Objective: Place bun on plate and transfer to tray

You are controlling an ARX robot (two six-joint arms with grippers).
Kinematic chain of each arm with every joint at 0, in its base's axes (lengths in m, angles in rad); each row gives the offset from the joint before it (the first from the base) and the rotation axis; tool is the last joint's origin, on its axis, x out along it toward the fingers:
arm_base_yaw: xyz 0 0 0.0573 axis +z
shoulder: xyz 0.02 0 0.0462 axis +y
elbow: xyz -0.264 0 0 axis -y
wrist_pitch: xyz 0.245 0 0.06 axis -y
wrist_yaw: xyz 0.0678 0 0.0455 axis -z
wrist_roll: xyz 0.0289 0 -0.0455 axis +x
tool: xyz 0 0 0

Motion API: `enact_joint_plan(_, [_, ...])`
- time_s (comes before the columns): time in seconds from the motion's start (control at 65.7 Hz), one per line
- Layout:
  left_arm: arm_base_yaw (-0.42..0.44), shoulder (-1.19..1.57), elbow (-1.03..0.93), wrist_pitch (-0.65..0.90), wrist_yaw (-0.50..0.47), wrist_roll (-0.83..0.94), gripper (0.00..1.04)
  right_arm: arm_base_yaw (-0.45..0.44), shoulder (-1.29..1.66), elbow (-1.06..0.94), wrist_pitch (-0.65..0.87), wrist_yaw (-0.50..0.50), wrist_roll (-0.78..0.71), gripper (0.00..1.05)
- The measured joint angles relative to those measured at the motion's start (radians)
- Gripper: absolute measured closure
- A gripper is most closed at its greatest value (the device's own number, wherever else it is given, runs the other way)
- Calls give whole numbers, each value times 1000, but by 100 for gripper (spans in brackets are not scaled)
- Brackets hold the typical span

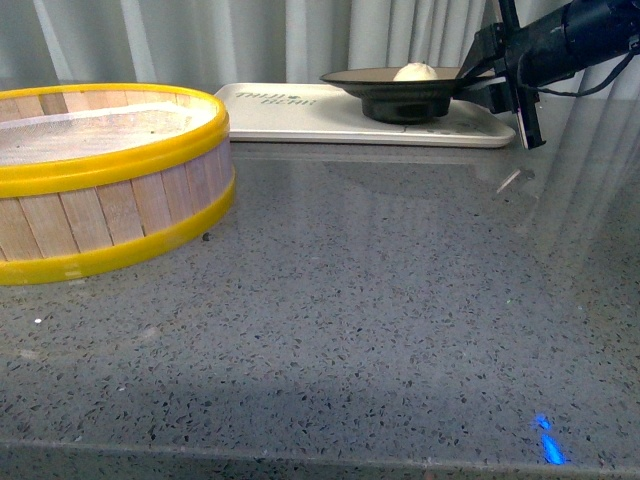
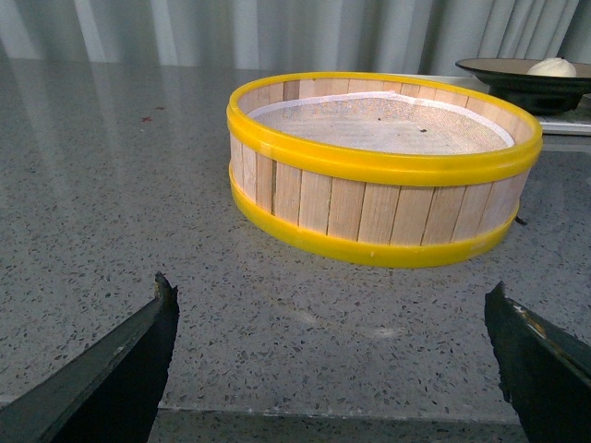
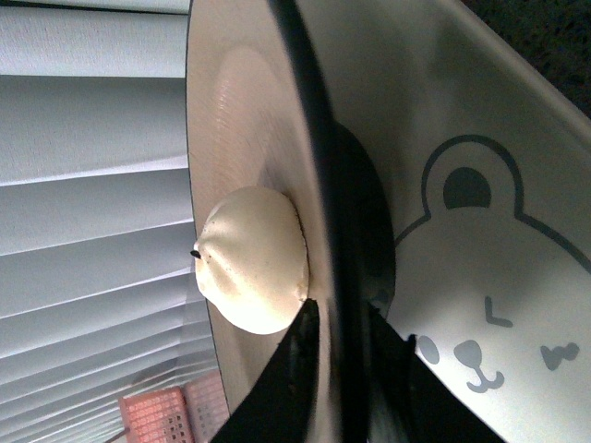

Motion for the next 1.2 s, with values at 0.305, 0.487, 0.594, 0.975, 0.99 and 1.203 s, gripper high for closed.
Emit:
enact_joint_plan(0.305, [0,0,0,0,0,0,7,1,-3,-27,25,9,0,76])
enact_joint_plan(0.487, [0,0,0,0,0,0,7,1,-40,-64,48,16,11,48])
enact_joint_plan(0.594, [0,0,0,0,0,0,7,3,-93,-109,73,23,16,30])
enact_joint_plan(0.975, [0,0,0,0,0,0,7,8,-442,-560,265,83,29,8])
enact_joint_plan(0.99, [0,0,0,0,0,0,7,5,-462,-587,274,88,29,8])
enact_joint_plan(1.203, [0,0,0,0,0,0,7,-93,-874,-1048,366,142,-16,8])
